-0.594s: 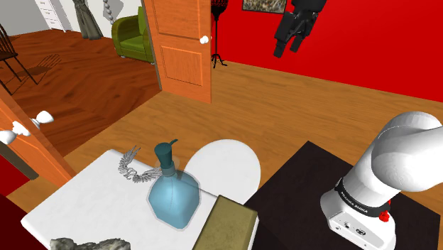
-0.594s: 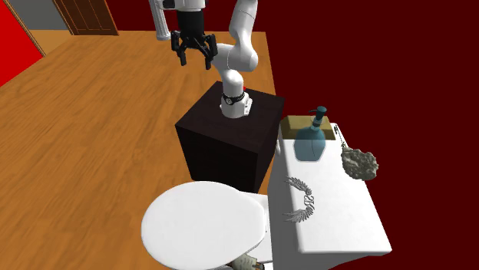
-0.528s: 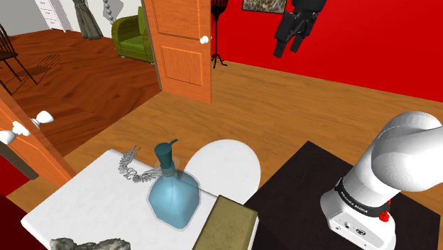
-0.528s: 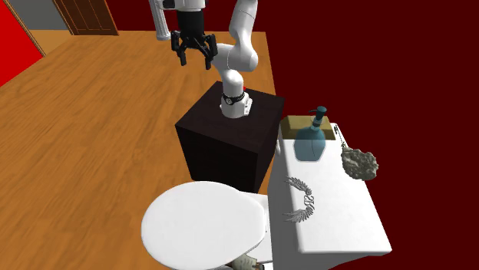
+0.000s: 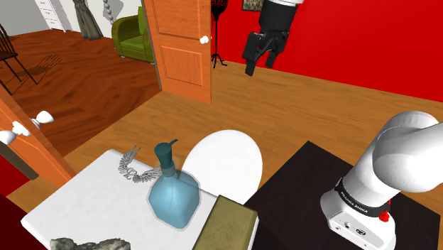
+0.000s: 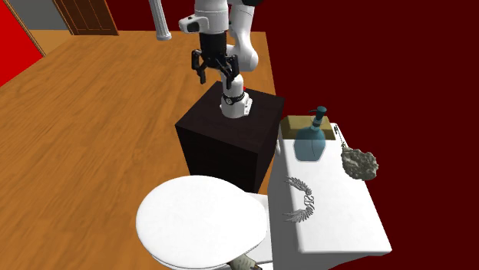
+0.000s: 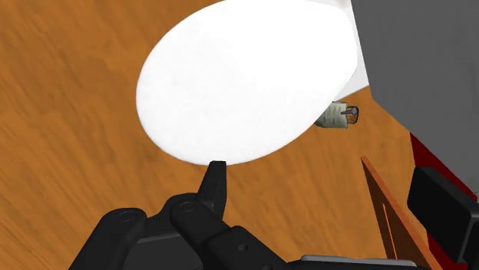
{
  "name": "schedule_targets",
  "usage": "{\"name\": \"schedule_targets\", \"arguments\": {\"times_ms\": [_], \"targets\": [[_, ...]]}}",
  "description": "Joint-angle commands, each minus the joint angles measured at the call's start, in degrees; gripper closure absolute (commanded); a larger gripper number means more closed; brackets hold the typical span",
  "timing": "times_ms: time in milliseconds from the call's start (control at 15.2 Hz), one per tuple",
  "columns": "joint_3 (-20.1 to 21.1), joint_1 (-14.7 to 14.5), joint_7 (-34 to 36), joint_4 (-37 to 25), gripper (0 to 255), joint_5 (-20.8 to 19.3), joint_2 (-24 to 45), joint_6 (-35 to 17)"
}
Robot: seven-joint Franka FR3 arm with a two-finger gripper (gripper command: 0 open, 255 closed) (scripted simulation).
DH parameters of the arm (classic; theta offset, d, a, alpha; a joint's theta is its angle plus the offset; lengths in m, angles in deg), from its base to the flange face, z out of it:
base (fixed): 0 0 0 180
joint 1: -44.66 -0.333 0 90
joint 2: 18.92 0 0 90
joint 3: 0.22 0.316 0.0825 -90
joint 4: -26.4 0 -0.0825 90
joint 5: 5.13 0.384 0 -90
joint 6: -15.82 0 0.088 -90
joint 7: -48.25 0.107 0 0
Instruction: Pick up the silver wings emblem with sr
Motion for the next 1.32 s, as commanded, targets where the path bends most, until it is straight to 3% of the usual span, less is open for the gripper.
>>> {"name": "schedule_targets", "arguments": {"times_ms": [0,660,924,1254], "targets": [[2.2,-0.3,2.4,-0.4,0,0.6,2.6,-1.9],[14.2,-1.0,16.5,-7.1,0,-0.2,18.6,-9.7],[18.7,-1.1,23.1,-11.7,0,-3.3,26.8,-12.0],[23.1,-2.4,32.3,-19.2,0,-9.8,38.6,-13.5]]}}
